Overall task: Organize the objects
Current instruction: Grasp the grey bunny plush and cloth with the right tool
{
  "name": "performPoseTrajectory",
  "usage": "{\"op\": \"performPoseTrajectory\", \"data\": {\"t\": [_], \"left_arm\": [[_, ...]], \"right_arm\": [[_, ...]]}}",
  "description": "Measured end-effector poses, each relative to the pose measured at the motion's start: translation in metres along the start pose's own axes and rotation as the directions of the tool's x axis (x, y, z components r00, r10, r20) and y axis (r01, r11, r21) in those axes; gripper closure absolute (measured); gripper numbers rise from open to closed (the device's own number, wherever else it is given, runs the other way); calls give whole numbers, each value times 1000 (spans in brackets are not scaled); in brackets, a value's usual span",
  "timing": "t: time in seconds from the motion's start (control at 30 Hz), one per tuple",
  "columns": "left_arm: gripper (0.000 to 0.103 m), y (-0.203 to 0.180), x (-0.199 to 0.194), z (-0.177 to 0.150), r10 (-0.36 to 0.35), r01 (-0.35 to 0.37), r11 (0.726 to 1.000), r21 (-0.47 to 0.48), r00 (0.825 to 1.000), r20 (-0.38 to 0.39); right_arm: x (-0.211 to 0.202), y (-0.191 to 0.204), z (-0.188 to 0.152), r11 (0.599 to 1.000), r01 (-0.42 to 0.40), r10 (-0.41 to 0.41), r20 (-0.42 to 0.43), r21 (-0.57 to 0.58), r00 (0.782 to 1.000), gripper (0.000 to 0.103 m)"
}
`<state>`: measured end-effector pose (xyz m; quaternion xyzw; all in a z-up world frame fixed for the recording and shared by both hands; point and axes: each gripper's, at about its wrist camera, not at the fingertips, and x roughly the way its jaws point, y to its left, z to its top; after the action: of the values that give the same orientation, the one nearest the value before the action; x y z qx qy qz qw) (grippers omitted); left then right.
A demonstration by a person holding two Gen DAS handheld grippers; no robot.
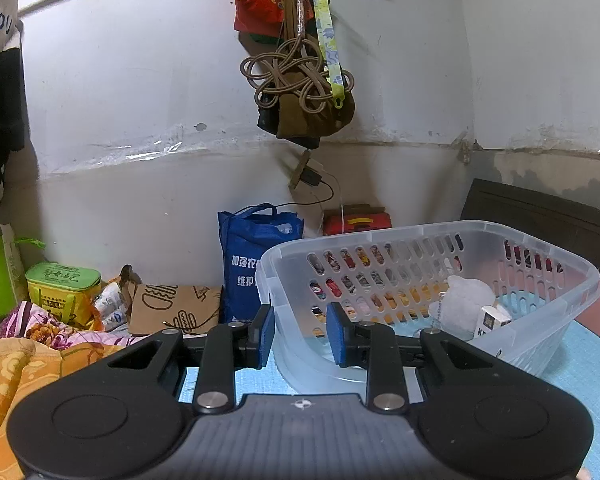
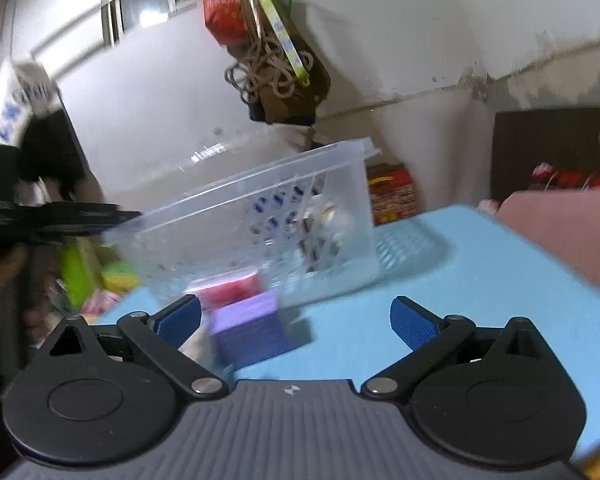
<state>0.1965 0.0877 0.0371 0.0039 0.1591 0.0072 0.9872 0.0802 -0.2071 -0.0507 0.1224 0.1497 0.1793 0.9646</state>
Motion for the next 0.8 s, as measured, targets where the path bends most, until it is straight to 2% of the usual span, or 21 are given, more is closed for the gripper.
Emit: {"op": "performPoseTrajectory", "data": {"t": [0.07,0.1,0.17,0.27,0.37,0.47,0.53,0.57,0.6,0.63,0.67,0.8], "left_arm": [[70,0,0,0,2,-2,1000,1,1000,1],[70,0,0,0,2,-2,1000,1,1000,1],[70,0,0,0,2,-2,1000,3,1000,1],[70,0,0,0,3,-3,1000,3,1000,1],[70,0,0,0,3,-3,1000,3,1000,1],[70,0,0,0,3,-3,1000,4,1000,1],[70,-1,0,0,3,-3,1000,3,1000,1],[70,0,0,0,3,-3,1000,4,1000,1],[70,0,0,0,3,-3,1000,4,1000,1],[70,0,0,0,2,-2,1000,5,1000,1],[70,0,0,1,2,-2,1000,5,1000,1],[70,0,0,1,2,-2,1000,5,1000,1]], "right_arm": [[-5,0,-8,998,-67,67,-4,12,998,4],[-3,4,-11,996,-84,84,-22,-6,996,14],[4,13,-14,994,-95,92,-64,-51,994,25],[8,21,-19,989,-132,126,-84,-64,988,25],[18,30,-27,986,-127,114,-119,-112,986,28],[20,31,-33,981,-173,161,-130,-89,978,28],[22,40,-37,975,-170,152,-132,-143,980,29],[22,42,-38,973,-171,151,-130,-157,980,34],[21,42,-39,970,-193,173,-133,-147,976,49],[21,39,-37,967,-222,204,-142,-126,969,55],[21,37,-36,966,-232,215,-147,-110,965,57],[12,35,-33,971,-190,173,-121,-143,977,64]]}}
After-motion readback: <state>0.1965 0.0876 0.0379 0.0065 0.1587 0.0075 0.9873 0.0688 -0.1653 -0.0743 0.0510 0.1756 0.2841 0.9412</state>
